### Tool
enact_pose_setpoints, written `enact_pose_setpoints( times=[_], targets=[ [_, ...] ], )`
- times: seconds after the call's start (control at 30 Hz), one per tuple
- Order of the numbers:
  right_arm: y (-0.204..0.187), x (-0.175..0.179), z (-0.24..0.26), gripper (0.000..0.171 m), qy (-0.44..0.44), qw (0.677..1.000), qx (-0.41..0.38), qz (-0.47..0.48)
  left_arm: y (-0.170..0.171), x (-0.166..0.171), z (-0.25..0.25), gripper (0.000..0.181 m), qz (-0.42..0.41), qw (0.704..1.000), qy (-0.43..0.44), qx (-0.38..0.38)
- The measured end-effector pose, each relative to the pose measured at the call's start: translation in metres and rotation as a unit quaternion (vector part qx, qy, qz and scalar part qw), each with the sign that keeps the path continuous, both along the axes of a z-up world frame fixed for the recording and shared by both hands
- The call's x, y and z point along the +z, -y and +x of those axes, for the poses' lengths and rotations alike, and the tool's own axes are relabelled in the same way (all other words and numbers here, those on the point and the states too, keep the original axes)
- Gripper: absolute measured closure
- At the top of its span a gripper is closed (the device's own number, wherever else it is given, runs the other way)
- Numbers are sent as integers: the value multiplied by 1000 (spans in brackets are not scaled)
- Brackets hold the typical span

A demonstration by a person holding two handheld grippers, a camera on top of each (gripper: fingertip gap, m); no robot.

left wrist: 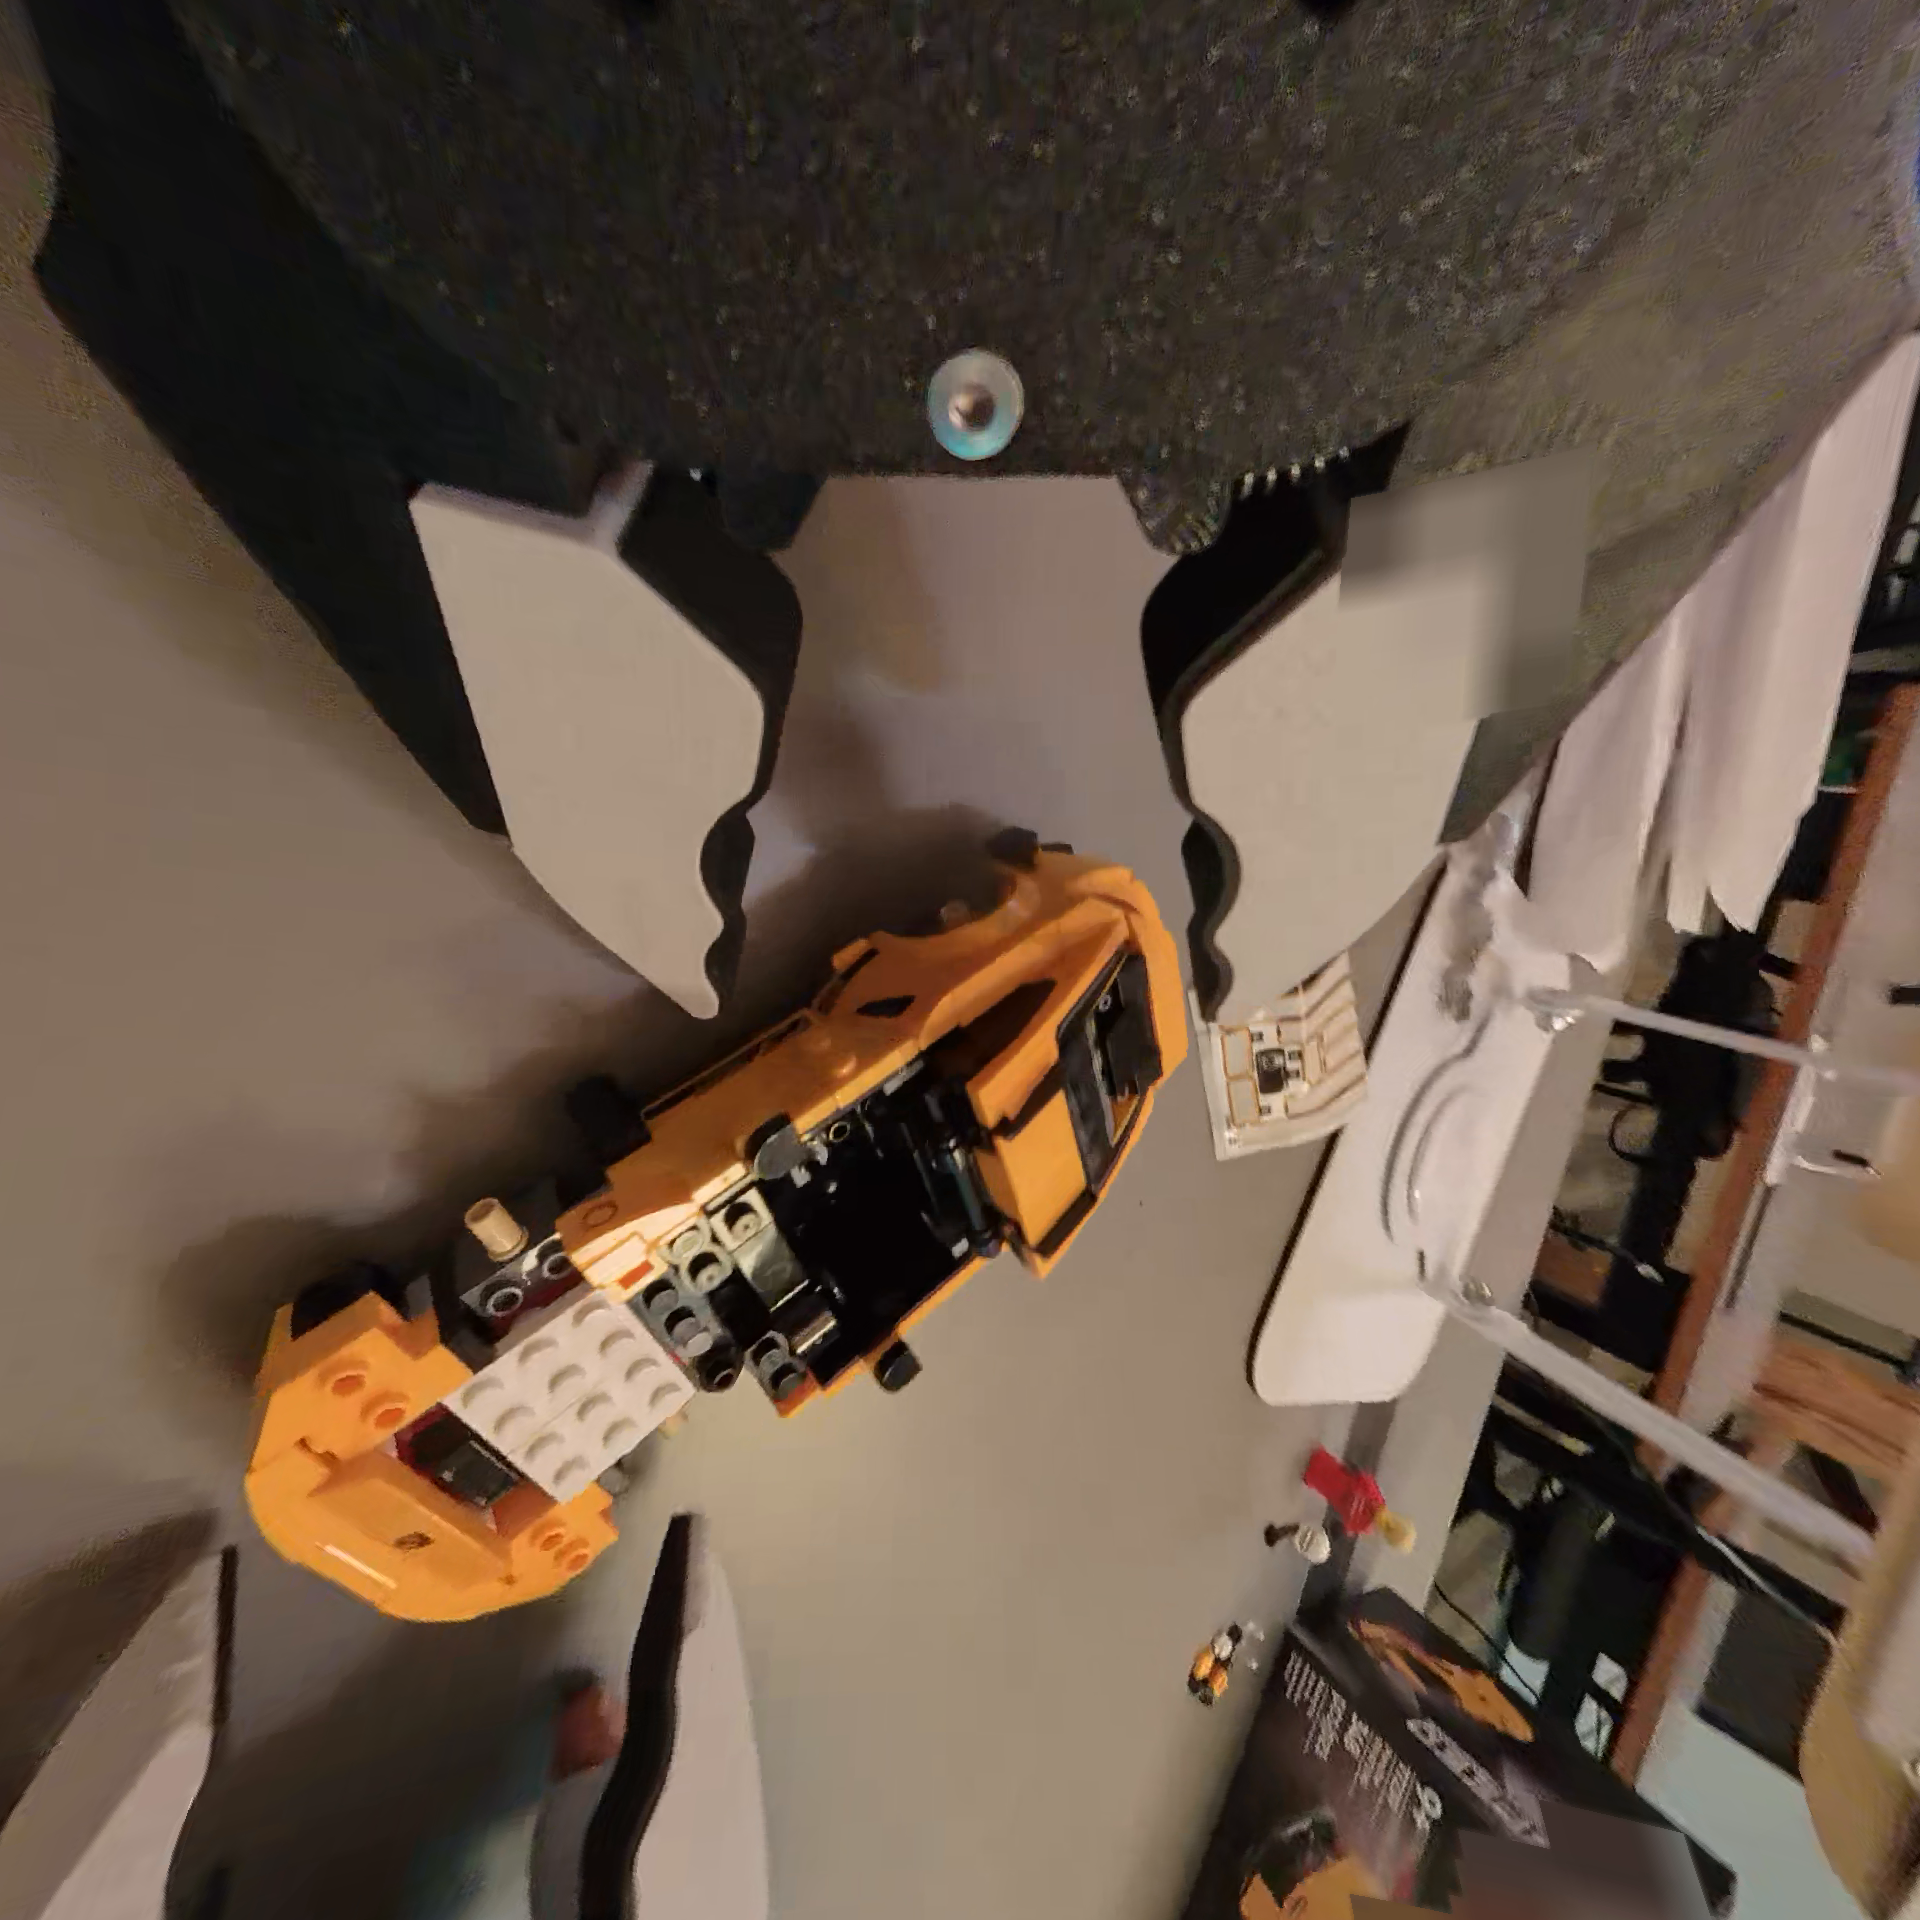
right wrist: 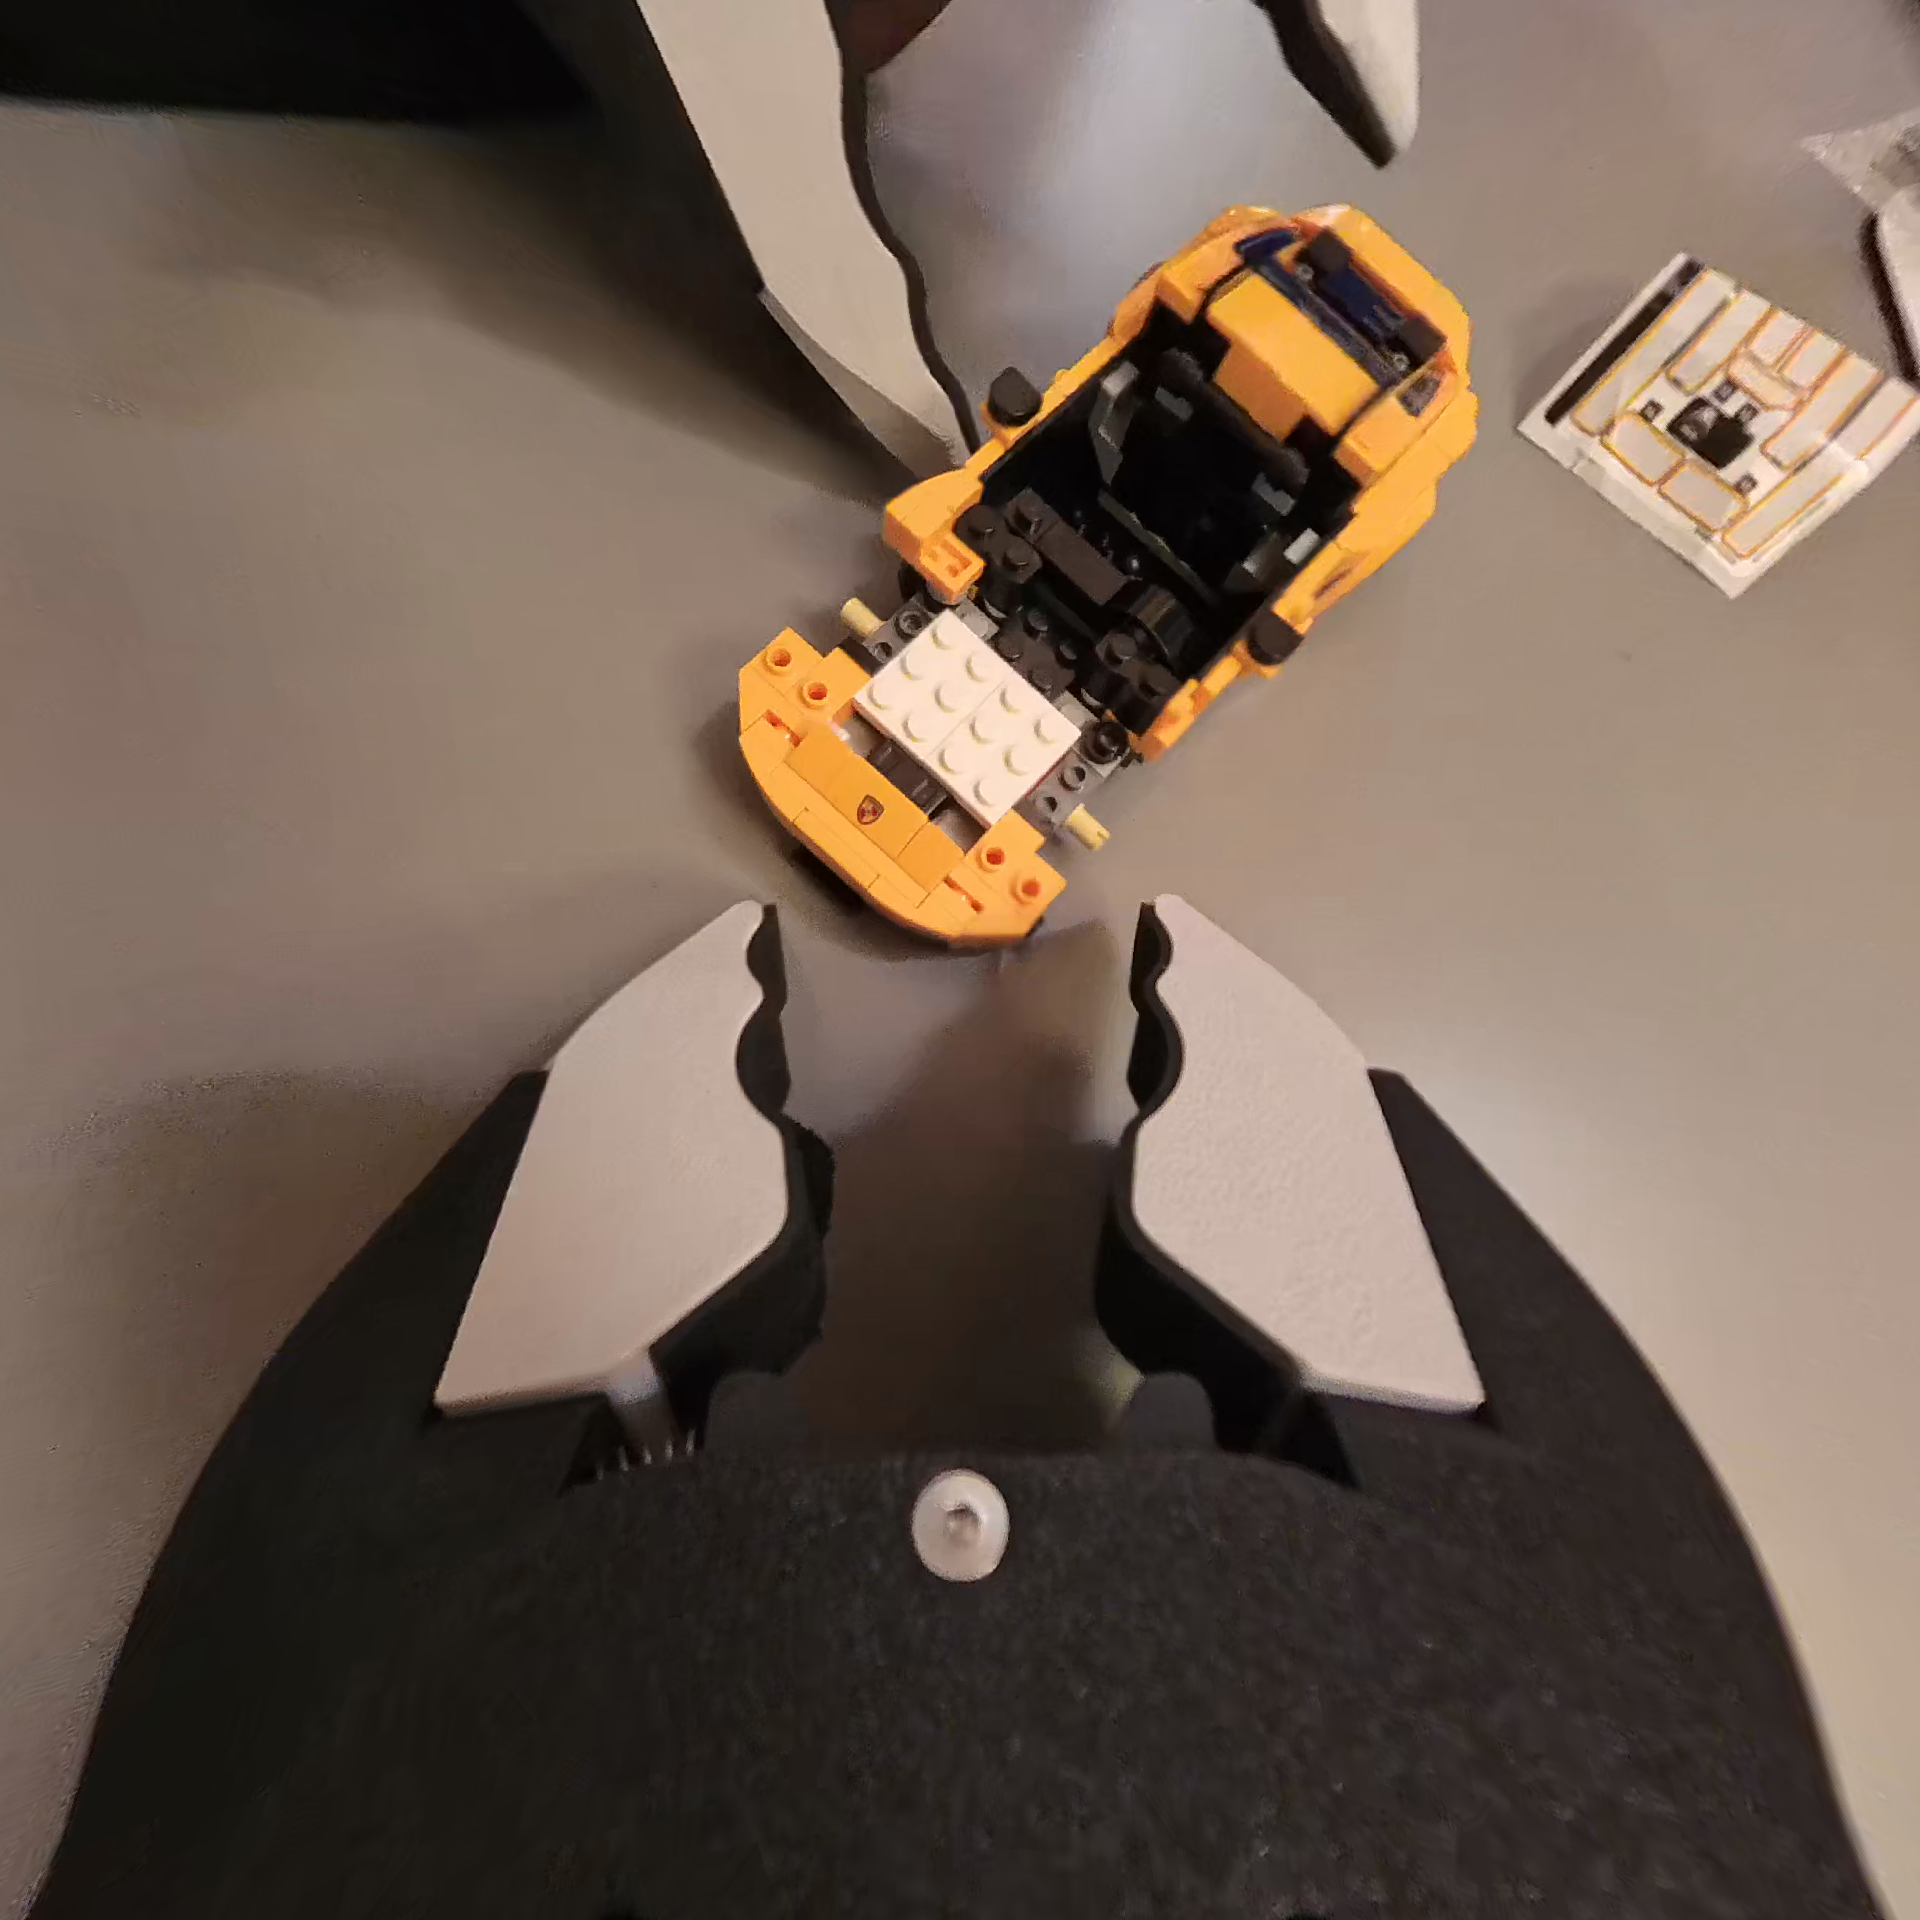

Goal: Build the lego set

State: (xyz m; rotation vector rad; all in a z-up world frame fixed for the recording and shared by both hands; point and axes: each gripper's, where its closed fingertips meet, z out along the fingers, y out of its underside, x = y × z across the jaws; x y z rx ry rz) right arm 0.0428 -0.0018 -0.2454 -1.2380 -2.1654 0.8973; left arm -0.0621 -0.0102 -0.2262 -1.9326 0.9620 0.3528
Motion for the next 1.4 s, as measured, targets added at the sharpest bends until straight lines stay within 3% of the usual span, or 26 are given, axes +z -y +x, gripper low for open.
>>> enact_pose_setpoints(
  times=[0.17,0.27,0.6,0.83,1.0,1.4],
  targets=[
    [12,4,-11,121,-15,1000,26,5,-2,-4,9,118,-3,1000,-15,-22],
    [17,22,-15,126,-20,998,19,-58,-1,-2,6,119,-4,1000,-4,-16],
    [13,89,-20,129,-47,961,-12,-271,2,29,13,129,-1,983,183,-14],
    [2,120,-34,132,-52,920,-46,-386,0,41,12,135,1,970,243,-6],
    [0,129,-43,134,-53,905,-58,-418,1,40,11,137,-5,968,253,-2],
    [4,132,-51,136,-56,905,-59,-417,2,43,11,136,1,967,256,-4]
  ],
)
